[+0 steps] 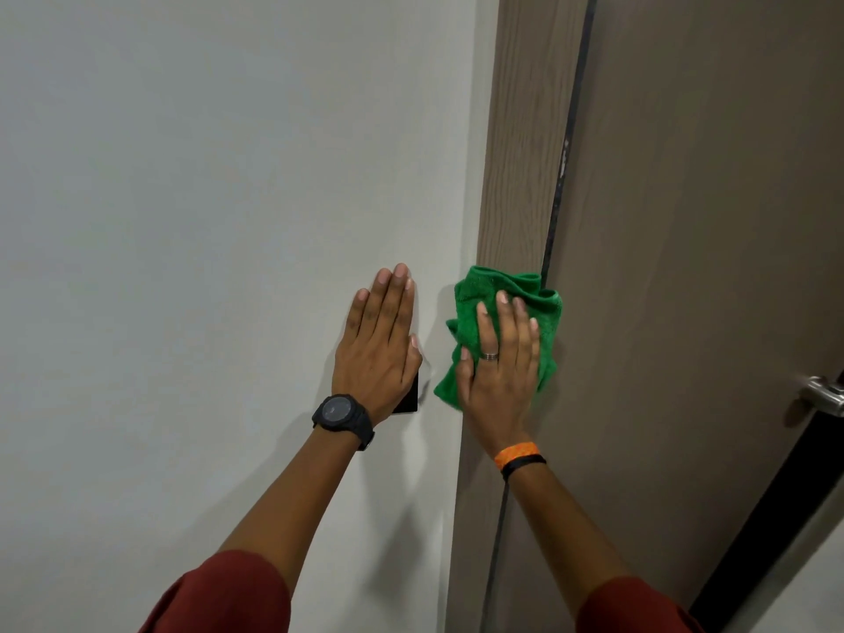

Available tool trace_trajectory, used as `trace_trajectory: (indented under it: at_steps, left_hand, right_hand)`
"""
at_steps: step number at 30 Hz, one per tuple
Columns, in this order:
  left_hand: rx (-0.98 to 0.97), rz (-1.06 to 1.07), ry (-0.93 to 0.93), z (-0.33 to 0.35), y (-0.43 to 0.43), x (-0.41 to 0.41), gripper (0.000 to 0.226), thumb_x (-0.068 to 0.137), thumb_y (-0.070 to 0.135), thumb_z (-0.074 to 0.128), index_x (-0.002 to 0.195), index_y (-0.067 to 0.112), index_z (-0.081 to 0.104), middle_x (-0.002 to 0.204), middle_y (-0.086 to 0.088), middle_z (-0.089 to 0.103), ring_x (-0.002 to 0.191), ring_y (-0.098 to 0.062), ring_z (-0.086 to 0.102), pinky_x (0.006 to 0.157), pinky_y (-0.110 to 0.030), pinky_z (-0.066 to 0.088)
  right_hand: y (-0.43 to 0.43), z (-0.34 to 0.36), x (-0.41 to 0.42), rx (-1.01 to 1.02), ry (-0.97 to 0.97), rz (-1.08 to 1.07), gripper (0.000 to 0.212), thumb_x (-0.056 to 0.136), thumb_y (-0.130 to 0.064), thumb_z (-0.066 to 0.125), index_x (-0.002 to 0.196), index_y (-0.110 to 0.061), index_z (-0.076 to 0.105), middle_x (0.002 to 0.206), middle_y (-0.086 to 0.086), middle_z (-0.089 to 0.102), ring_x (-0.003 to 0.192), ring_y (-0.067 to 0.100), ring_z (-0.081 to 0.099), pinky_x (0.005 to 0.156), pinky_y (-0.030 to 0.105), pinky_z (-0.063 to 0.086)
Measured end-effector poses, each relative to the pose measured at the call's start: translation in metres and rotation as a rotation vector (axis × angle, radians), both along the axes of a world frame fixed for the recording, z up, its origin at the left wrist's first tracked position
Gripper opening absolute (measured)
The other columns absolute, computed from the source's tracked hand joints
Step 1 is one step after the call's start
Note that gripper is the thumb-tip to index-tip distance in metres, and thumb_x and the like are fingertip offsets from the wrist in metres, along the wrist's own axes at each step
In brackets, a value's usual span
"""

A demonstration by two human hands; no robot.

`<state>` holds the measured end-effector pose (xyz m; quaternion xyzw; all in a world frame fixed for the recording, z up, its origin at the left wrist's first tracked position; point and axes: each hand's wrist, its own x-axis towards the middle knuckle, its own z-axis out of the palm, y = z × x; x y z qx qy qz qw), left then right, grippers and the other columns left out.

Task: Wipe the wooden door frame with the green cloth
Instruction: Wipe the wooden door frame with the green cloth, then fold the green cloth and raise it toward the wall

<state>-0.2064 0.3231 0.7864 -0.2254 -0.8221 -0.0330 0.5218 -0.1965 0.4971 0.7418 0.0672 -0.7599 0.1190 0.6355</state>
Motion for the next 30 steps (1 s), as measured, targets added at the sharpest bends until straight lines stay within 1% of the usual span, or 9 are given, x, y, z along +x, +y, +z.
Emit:
trace_trajectory:
  at_steps: [2, 6, 9, 11, 15, 18, 24, 27, 30]
  left_hand:
    - [-0.036, 0.016, -0.005, -0.004, -0.002, -0.002, 0.072, 0.099, 0.025, 0.033, 0.162, 0.005, 0.002, 0.170, -0.010, 0.002, 0.159, -0.022, -0.008, 0.130, -0.041, -0.002]
    - [-0.079, 0.016, -0.029, -0.011, -0.003, -0.002, 0.071, 0.102, 0.027, 0.031, 0.163, 0.006, 0.000, 0.171, -0.010, -0.004, 0.159, -0.023, -0.004, 0.131, -0.041, -0.002]
    - [-0.039, -0.037, -0.082, -0.023, -0.008, 0.012, 0.070, 0.102, 0.026, 0.031, 0.163, 0.006, 0.001, 0.172, -0.011, 0.003, 0.160, -0.025, 0.002, 0.131, -0.040, 0.001]
    - [-0.012, -0.053, -0.110, -0.038, -0.017, 0.025, 0.069, 0.102, 0.025, 0.030, 0.163, 0.006, 0.003, 0.172, -0.011, 0.007, 0.160, -0.026, 0.007, 0.131, -0.040, 0.002]
    - [0.006, -0.033, -0.175, -0.075, -0.042, 0.048, 0.068, 0.103, 0.025, 0.030, 0.163, 0.005, 0.005, 0.172, -0.012, 0.005, 0.160, -0.027, 0.006, 0.131, -0.042, 0.003]
    - [0.016, 0.002, -0.254, -0.106, -0.067, 0.066, 0.069, 0.102, 0.026, 0.030, 0.162, 0.006, 0.004, 0.172, -0.010, 0.005, 0.160, -0.025, 0.003, 0.131, -0.041, 0.003]
    - [0.029, 0.070, -0.480, -0.220, -0.139, 0.112, 0.067, 0.102, 0.025, 0.029, 0.162, 0.005, 0.004, 0.170, -0.015, 0.013, 0.159, -0.026, 0.004, 0.131, -0.042, 0.003]
    - [0.032, 0.120, -0.635, -0.295, -0.179, 0.137, 0.066, 0.101, 0.024, 0.029, 0.160, 0.001, 0.011, 0.169, -0.017, 0.017, 0.158, -0.030, 0.014, 0.129, -0.045, 0.013]
    - [0.047, 0.124, -0.792, -0.373, -0.217, 0.157, 0.064, 0.101, 0.024, 0.028, 0.159, -0.002, 0.018, 0.168, -0.018, 0.020, 0.157, -0.031, 0.017, 0.128, -0.049, 0.019]
  right_hand:
    - [0.001, -0.011, 0.002, 0.008, -0.014, 0.002, 0.062, 0.106, -0.023, 0.042, 0.164, -0.022, 0.020, 0.168, 0.006, 0.024, 0.161, 0.021, 0.015, 0.134, 0.043, 0.009]
    - [0.002, -0.019, 0.007, -0.016, -0.006, 0.032, 0.051, 0.101, -0.015, 0.051, 0.151, -0.016, 0.041, 0.157, 0.006, 0.038, 0.152, 0.021, 0.028, 0.133, 0.040, 0.016]
    - [-0.006, -0.016, 0.021, -0.086, -0.010, 0.054, 0.044, 0.098, -0.014, 0.055, 0.142, -0.017, 0.050, 0.144, 0.003, 0.046, 0.138, 0.023, 0.040, 0.119, 0.043, 0.034]
    - [-0.013, -0.017, 0.032, -0.124, -0.022, 0.097, 0.043, 0.098, -0.012, 0.057, 0.140, -0.017, 0.055, 0.139, 0.002, 0.049, 0.129, 0.026, 0.047, 0.111, 0.044, 0.038]
    - [-0.040, -0.033, 0.059, -0.155, -0.070, 0.151, 0.044, 0.095, -0.004, 0.064, 0.138, -0.013, 0.061, 0.136, 0.002, 0.050, 0.127, 0.028, 0.049, 0.111, 0.044, 0.038]
    - [-0.072, -0.059, 0.081, -0.166, -0.151, 0.180, 0.037, 0.101, -0.017, 0.056, 0.136, -0.011, 0.066, 0.136, -0.001, 0.049, 0.127, 0.027, 0.046, 0.111, 0.046, 0.034]
    - [-0.151, -0.165, 0.119, -0.141, -0.370, 0.167, 0.034, 0.097, -0.022, 0.059, 0.129, -0.024, 0.070, 0.129, -0.004, 0.049, 0.120, 0.025, 0.047, 0.100, 0.046, 0.033]
    - [-0.194, -0.240, 0.135, -0.120, -0.558, 0.209, 0.042, 0.092, -0.018, 0.061, 0.131, -0.027, 0.069, 0.126, -0.003, 0.049, 0.117, 0.025, 0.046, 0.097, 0.044, 0.034]
    - [-0.231, -0.320, 0.148, -0.104, -0.776, 0.274, 0.052, 0.086, -0.006, 0.074, 0.135, -0.022, 0.068, 0.123, 0.005, 0.061, 0.114, 0.024, 0.047, 0.093, 0.041, 0.037]
